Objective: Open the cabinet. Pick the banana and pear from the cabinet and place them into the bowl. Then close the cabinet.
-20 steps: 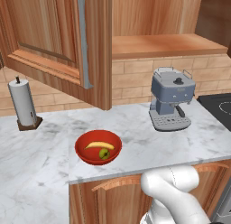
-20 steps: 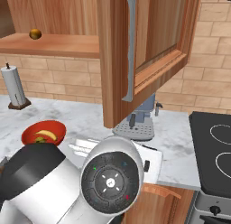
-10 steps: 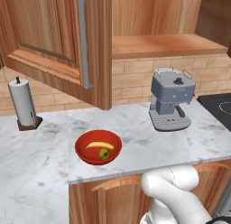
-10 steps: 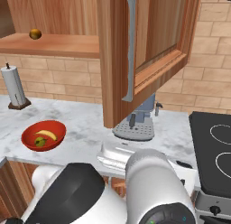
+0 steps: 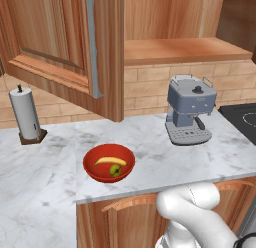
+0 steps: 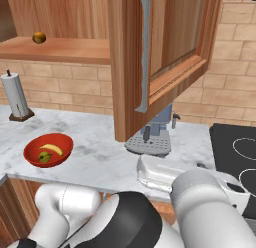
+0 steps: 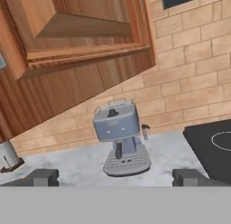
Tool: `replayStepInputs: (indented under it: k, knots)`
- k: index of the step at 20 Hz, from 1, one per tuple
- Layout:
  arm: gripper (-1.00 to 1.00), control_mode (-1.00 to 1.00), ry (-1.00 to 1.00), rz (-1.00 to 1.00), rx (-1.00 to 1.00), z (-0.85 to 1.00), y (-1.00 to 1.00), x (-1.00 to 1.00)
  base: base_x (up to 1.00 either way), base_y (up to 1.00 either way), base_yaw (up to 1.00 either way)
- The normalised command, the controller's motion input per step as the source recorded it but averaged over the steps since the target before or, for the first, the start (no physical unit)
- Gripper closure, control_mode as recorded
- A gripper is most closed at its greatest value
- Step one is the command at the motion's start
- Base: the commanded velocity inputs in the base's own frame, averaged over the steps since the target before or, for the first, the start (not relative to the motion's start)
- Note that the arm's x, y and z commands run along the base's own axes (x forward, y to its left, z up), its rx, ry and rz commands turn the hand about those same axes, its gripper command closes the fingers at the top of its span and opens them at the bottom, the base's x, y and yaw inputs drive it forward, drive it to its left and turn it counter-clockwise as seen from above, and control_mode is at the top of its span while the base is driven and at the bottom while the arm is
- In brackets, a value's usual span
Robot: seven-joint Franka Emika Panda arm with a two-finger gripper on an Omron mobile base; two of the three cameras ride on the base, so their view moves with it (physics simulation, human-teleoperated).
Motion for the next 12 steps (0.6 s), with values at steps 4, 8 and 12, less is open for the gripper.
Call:
replayStepInputs:
  k: [4,8,12]
  knots:
    - [-1.00,-1.00,-0.18,0.01,0.02,0.00,-0.01,0.55,0.00,0.00,0.00]
    - [-1.00,-1.00,-0.14,0.00,0.02,0.00,-0.03,0.50,0.00,0.00,0.00]
    - [-1.00,-1.00,-0.11,0.00,0.03,0.00,-0.01,0.51,0.00,0.00,0.00]
